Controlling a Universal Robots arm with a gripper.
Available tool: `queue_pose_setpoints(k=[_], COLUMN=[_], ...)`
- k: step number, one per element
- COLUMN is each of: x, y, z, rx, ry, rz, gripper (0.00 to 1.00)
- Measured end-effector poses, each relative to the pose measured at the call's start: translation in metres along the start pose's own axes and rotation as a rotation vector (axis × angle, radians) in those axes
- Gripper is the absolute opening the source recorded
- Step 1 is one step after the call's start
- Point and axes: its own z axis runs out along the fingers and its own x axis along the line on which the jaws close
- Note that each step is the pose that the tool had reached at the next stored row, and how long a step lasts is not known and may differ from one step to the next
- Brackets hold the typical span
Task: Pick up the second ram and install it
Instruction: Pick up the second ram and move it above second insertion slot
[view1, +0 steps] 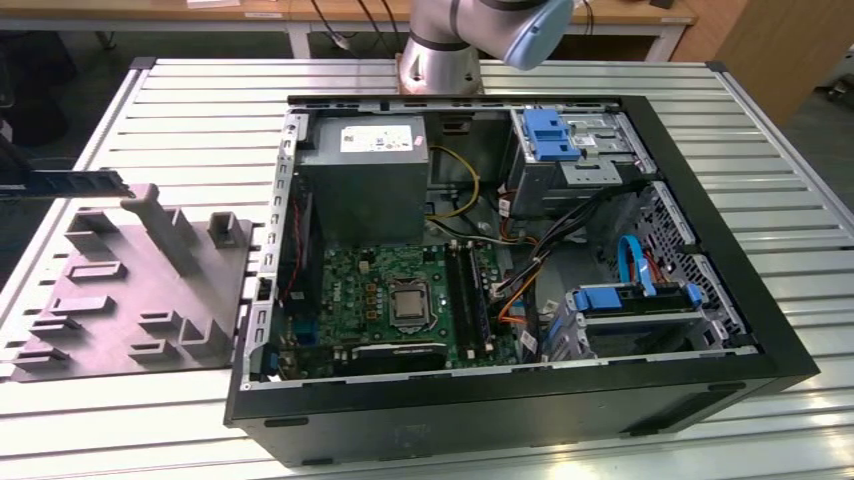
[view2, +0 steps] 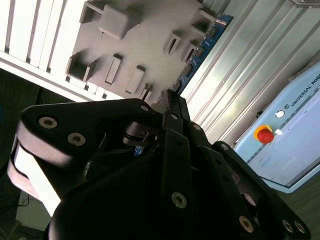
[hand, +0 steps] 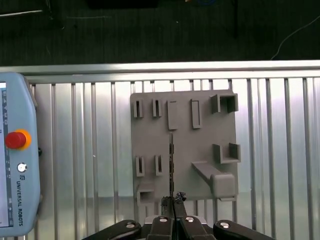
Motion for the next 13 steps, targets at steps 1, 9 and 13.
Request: queue_pose_setpoints(k=[1, 9, 13], x=[-0.0002, -0.0012, -0.0017], y=[-0.0029, -0.0259, -0.0374], z=[0.0, -0.0003, -0.0004], rx=[0.0, -0.0001, -0.0001], ry=[0.0, 0.0001, 0.0001], rz=[0.0, 0.0, 0.0], gripper=[0.12, 0.12, 0.12])
